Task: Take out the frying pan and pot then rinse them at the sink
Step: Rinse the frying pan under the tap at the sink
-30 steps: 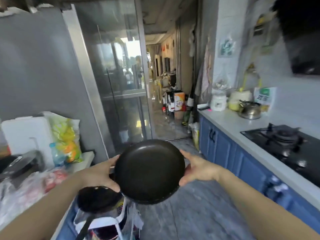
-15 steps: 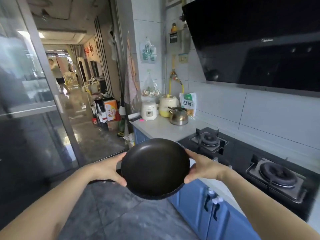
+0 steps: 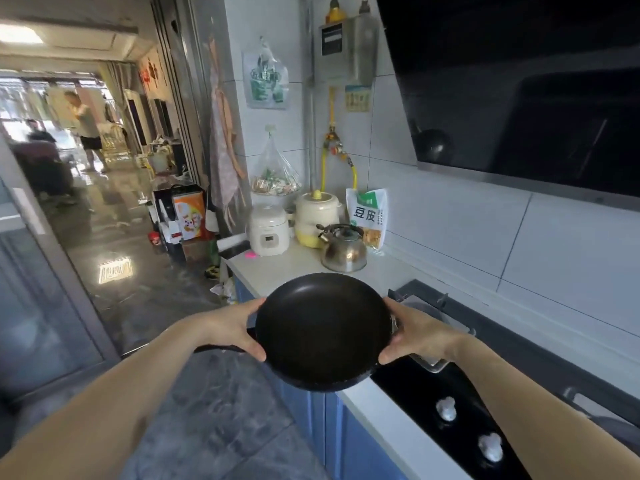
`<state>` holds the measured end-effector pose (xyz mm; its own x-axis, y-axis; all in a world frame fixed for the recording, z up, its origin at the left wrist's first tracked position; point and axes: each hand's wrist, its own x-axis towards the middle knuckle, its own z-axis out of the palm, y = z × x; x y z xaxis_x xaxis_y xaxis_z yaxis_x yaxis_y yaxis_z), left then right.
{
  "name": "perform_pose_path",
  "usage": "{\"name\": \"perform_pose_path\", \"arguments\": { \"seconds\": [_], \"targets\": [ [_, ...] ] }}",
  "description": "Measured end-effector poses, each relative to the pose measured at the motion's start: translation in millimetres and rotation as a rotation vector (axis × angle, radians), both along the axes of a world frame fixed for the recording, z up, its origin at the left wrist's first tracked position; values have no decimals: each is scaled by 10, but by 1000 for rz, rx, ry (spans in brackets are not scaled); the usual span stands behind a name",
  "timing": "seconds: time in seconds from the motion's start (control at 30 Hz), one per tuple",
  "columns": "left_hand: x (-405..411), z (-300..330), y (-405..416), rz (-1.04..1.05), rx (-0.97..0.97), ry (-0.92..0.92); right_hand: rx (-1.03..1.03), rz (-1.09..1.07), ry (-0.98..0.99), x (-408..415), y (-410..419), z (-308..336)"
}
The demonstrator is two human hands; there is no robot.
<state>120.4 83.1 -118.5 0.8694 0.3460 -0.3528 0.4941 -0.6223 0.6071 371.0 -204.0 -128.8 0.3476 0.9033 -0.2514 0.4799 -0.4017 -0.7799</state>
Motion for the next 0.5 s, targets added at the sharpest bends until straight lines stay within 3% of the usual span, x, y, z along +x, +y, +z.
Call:
{"name": "perform_pose_path", "arguments": {
  "seconds": [0.5],
  "targets": [
    [2437,-986,2220,-166,-49,88,-98,-180,78,1758,2007,-1013]
  ]
}}
